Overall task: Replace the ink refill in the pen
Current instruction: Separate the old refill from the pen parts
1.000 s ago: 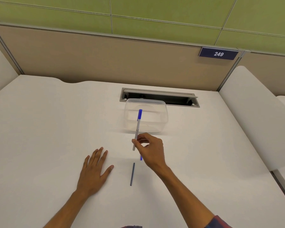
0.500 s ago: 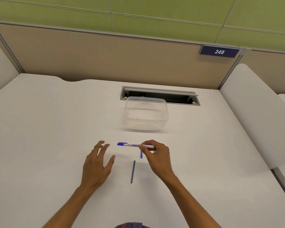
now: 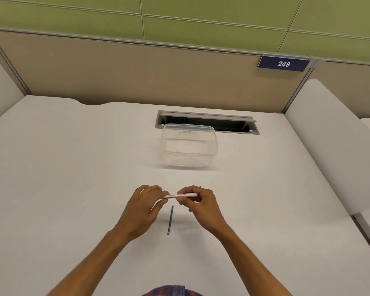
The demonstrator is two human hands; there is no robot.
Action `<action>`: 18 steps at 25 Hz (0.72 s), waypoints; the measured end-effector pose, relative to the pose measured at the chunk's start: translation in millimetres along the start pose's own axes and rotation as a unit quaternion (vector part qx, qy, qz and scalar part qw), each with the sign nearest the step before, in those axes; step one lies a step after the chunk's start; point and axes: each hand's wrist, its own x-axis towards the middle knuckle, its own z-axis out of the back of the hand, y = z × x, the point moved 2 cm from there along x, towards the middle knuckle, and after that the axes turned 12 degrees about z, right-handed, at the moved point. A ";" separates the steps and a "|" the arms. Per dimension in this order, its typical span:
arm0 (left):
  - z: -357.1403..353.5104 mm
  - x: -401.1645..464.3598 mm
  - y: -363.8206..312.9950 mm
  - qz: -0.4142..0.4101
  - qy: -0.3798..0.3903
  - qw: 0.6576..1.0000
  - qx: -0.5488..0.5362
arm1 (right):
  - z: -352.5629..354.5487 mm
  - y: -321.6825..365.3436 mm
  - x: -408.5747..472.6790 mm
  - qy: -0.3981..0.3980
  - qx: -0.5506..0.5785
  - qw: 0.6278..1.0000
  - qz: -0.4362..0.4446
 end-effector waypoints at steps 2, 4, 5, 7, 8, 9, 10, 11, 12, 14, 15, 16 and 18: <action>1.3 -0.6 4.0 0.008 -0.016 1.000 0.011 | -2.8 -0.6 -2.2 -0.015 0.031 0.999 -0.031; 3.7 -2.7 12.7 0.029 -0.034 0.999 0.015 | -5.5 -5.7 -4.9 -0.055 0.085 0.991 -0.091; 4.6 -4.8 18.4 0.041 -0.039 0.998 0.017 | -8.0 -10.3 -7.8 -0.074 0.088 0.987 -0.109; 6.5 -9.1 29.8 0.058 -0.041 0.997 0.016 | -14.6 -22.2 -15.8 -0.094 -0.008 0.989 -0.116; 7.3 -11.6 34.1 0.059 -0.046 0.997 0.014 | -19.5 -29.2 -20.8 -0.083 -0.087 0.986 -0.111; 7.8 -14.1 37.6 0.056 -0.053 0.997 0.013 | -25.1 -34.5 -26.0 -0.062 -0.169 0.978 -0.108; 8.4 -16.0 39.7 0.053 -0.058 0.997 0.014 | -30.7 -39.6 -30.4 -0.040 -0.237 0.965 -0.109; 8.5 -17.8 41.6 0.053 -0.059 0.997 0.016 | -35.1 -43.8 -33.1 -0.025 -0.284 0.952 -0.111; 7.7 -20.1 44.2 0.058 -0.057 0.996 0.020 | -39.0 -46.7 -34.5 -0.016 -0.316 0.942 -0.110; 3.8 -25.6 53.2 0.082 -0.045 0.995 0.035 | -45.7 -48.2 -35.2 -0.007 -0.351 0.931 -0.100; 2.6 -27.8 57.2 0.096 -0.035 0.994 0.040 | -49.0 -47.8 -35.3 -0.004 -0.361 0.928 -0.093; 1.2 -29.3 61.2 0.105 -0.027 0.993 0.043 | -52.5 -47.6 -35.3 -0.003 -0.369 0.925 -0.089; 0.4 -30.7 64.9 0.105 -0.021 0.993 0.045 | -57.7 -46.1 -34.4 -0.006 -0.383 0.920 -0.086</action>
